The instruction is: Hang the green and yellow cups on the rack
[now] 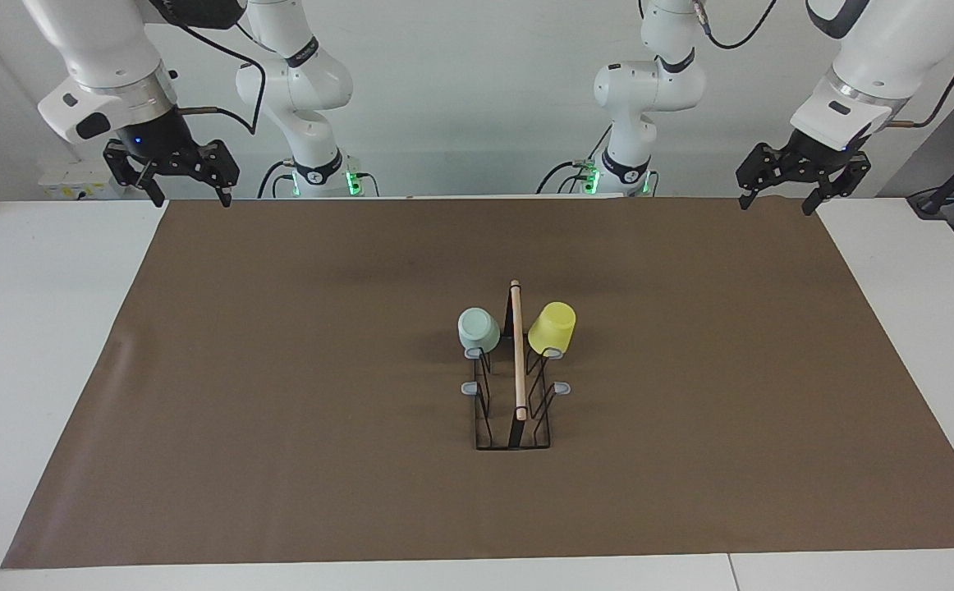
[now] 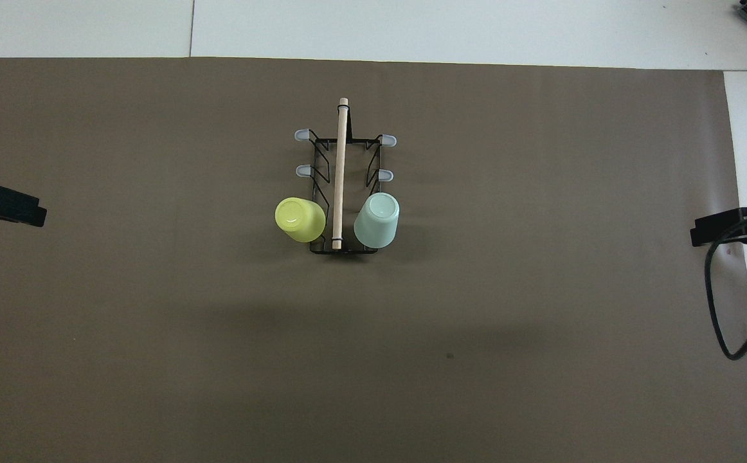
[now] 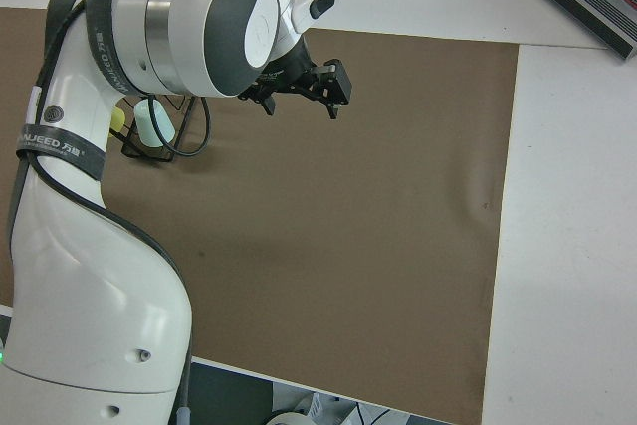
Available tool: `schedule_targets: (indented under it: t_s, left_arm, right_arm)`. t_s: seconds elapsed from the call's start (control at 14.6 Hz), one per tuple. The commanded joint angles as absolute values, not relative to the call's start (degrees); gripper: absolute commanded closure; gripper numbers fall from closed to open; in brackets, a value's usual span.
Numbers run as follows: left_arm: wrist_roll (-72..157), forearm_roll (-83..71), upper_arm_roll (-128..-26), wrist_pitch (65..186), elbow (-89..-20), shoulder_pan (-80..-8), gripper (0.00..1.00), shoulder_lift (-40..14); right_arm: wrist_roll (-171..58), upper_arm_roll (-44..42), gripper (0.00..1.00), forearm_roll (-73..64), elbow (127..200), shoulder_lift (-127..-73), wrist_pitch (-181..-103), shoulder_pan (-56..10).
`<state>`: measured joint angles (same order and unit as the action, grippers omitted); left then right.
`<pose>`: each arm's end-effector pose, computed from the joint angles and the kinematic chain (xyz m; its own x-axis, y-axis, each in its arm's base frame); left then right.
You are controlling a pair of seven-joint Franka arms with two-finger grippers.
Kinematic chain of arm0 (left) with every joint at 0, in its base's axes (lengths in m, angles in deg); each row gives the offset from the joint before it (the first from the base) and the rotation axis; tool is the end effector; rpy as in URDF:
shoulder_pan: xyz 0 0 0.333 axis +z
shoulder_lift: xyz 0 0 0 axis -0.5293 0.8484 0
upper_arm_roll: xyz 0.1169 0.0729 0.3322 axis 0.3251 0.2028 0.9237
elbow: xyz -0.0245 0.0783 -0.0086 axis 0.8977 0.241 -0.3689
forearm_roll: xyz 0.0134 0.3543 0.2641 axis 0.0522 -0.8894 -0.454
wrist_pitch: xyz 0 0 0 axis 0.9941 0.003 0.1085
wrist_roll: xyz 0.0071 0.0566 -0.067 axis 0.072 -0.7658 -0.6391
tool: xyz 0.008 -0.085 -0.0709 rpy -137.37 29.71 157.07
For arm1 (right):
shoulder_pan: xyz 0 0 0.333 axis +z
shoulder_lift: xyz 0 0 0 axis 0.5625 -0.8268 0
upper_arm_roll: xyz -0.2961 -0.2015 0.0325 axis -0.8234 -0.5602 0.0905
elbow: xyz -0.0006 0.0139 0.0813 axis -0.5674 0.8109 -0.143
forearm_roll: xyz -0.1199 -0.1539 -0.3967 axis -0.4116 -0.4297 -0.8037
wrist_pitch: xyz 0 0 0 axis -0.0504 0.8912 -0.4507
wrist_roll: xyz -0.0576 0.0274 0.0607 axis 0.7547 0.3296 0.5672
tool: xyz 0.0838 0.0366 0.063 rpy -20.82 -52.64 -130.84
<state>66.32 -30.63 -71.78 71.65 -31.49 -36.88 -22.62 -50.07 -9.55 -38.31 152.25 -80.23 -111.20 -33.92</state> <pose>0.5938 -0.0266 0.6943 0.9820 -0.1876 -0.0199 -0.1873 -0.9822 0.0172 0.5694 -0.0165 0.6813 0.9995 0.0094 -0.0307 0.0109 -0.9987 0.0491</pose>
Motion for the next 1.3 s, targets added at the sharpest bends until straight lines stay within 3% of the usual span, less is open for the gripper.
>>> schedule_targets:
  t_s: [0.0,0.34,1.23]
  left_arm:
    - [66.79,-30.22,-71.66,72.95,-33.72,-36.88,0.0,-24.46]
    - [66.78,-30.22,-71.74,72.25,-33.89,-37.32,0.0,-24.46]
    - [66.78,-30.22,-71.74,72.25,-33.89,-37.23,0.0,-24.46]
  right_arm:
    - [-49.16,-9.22,0.0,-37.36,151.56,-80.77,-110.97,-34.76]
    - [-49.16,-12.2,0.0,-37.89,151.65,-80.86,-111.41,-31.86]
    - [-49.6,-11.51,0.0,-36.3,152.17,-80.15,-109.04,-31.86]
